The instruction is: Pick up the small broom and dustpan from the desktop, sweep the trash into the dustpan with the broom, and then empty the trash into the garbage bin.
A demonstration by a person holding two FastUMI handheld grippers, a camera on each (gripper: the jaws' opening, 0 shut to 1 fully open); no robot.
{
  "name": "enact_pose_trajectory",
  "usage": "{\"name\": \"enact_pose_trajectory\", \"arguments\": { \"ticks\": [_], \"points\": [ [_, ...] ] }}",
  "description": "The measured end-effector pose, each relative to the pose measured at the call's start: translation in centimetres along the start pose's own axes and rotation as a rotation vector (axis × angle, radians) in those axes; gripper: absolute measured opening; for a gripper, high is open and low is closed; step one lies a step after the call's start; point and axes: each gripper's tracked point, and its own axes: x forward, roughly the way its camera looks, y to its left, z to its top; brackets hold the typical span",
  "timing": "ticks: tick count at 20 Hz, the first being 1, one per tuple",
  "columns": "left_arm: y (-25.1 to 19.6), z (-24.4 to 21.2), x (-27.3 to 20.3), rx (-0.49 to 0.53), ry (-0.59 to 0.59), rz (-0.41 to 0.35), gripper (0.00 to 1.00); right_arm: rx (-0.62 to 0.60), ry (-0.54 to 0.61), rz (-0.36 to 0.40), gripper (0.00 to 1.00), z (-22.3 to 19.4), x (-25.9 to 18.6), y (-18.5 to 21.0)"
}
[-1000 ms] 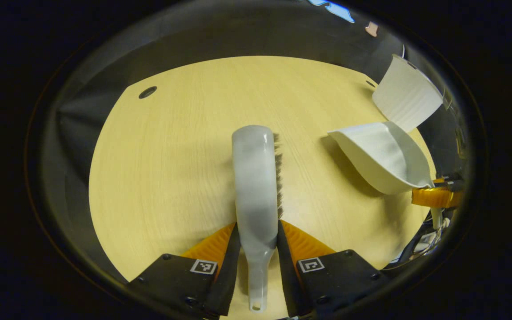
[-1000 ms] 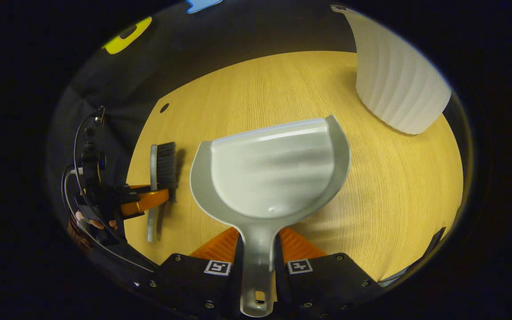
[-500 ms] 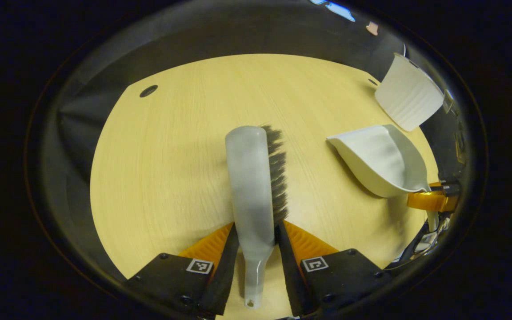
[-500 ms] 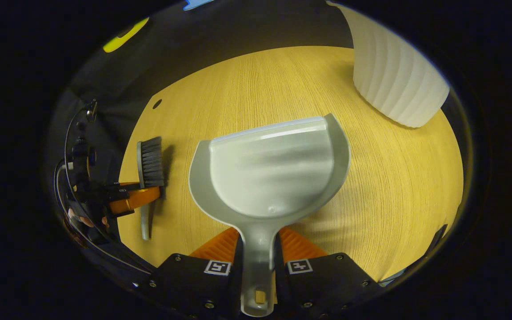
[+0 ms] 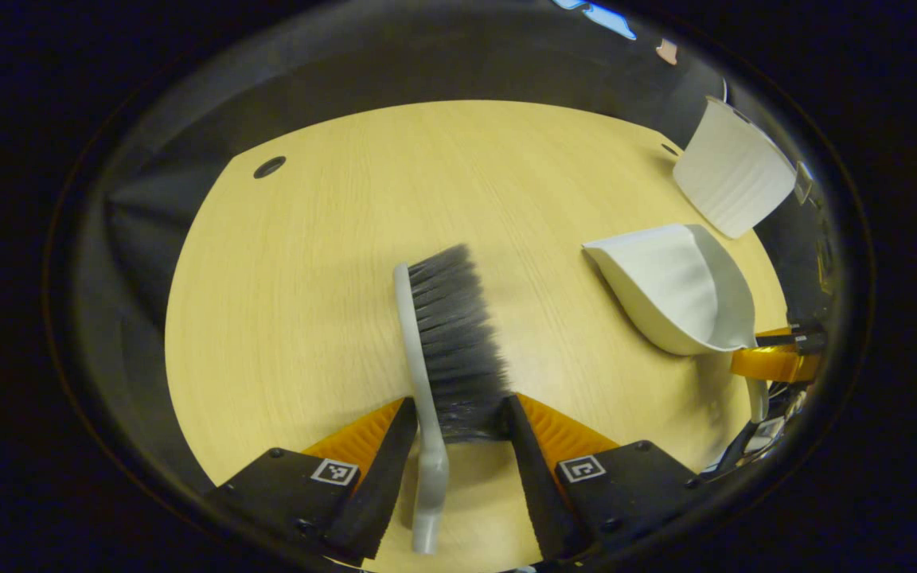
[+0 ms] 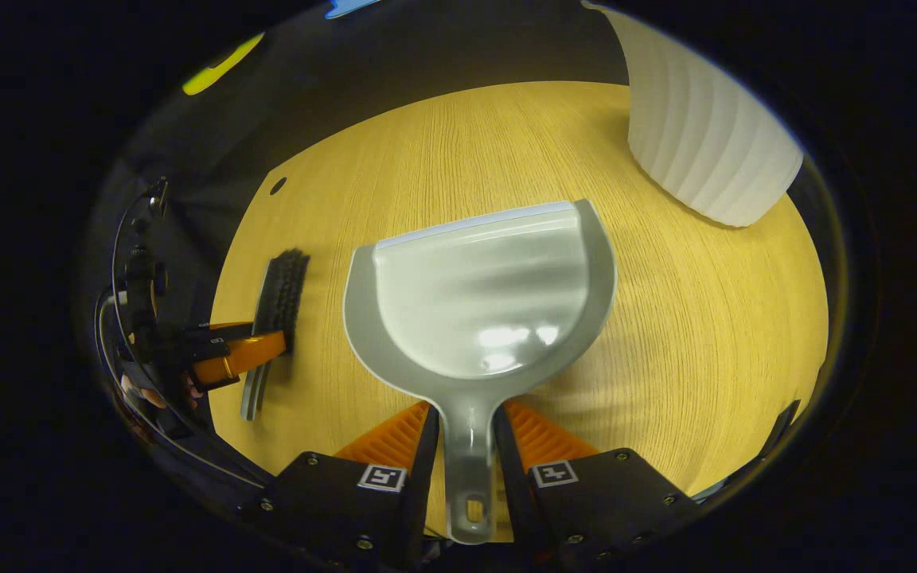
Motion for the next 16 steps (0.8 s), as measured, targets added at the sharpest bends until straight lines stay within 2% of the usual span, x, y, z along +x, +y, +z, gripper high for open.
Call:
{"name": "enact_pose_trajectory", "arguments": {
  "ticks": [6, 8, 11, 16],
  "points": [
    [1.3, 2.2, -2.0, 0.008, -0.073, 0.038, 0.77, -0.018, -0.072, -0.015, 0.43, 1.3, -1.3, -1.1],
    [1.3, 2.6, -3.4, -0.006, -0.114, 0.046, 0.8, -0.02, -0.11, -0.01, 0.43, 2.2, -2.1, -1.0],
    [1.5, 5.1, -6.6, -0.017, -0.212, 0.082, 0.8, -0.023, -0.216, 0.001, 0.43, 4.9, -4.8, -0.3],
    [0.8, 11.7, -13.6, -0.018, -0.465, 0.139, 0.78, -0.089, -0.454, 0.002, 0.43, 10.2, -10.0, 1.1]
  ]
}}
